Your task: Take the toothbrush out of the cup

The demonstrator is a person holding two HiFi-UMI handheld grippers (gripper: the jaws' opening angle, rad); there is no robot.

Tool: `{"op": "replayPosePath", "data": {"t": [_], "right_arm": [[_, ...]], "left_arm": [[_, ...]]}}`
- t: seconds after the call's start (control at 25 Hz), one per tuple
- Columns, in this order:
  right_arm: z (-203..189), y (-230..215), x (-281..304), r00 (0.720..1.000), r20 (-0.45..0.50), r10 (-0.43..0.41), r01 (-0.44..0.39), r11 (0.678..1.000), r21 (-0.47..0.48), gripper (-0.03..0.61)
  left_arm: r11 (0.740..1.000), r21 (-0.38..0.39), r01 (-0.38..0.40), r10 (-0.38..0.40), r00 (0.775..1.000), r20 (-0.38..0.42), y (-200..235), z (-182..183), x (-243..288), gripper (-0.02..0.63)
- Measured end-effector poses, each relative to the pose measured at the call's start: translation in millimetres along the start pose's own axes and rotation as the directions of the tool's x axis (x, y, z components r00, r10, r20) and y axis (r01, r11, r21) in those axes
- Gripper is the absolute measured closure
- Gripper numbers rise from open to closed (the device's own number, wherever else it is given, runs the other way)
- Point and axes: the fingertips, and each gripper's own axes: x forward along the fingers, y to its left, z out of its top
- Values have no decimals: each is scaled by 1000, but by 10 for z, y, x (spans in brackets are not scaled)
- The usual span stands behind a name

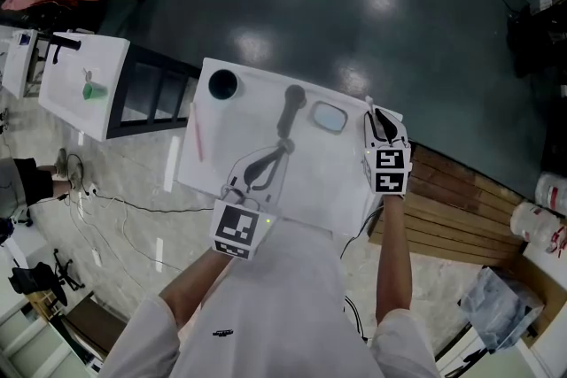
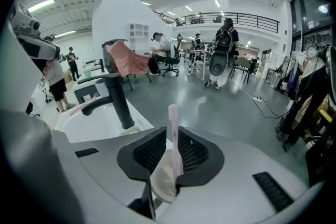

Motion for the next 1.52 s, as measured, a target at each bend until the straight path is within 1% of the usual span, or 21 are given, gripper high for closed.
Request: {"op": "replayPosePath", "data": {"t": [0.2, 0.48, 0.68, 0.88, 1.08, 1.32, 1.52], "right_arm": [[-42, -11, 60, 1000, -20, -4, 4, 1000, -12, 522], [-96, -24, 83, 1000, -22, -21, 21, 1000, -17, 556], [-84, -25, 60, 999, -16, -36, 36, 999, -25, 561], [-57, -39, -22, 997, -3, -73, 73, 997, -26, 563], [36, -38, -162, 992, 32, -121, 121, 993, -6, 563], [210, -105, -474, 970, 116, -213, 204, 975, 85, 563], [419, -29, -840, 938, 187, -292, 267, 952, 148, 563]], "left_arm": [[1000, 4, 5, -5, 1000, -2, 16, 5, 3, 612], [1000, 13, 8, -8, 1000, 3, 28, 15, -75, 612], [1000, 17, 15, -15, 1000, 1, 23, -12, -128, 612], [999, 19, 29, -30, 1000, 11, 39, 5, -168, 612], [998, 26, 50, -50, 999, 20, 90, 15, -239, 611], [996, 43, 82, -83, 996, 29, 115, 39, -332, 612], [992, 58, 112, -114, 993, 37, 165, 42, -429, 612]]}}
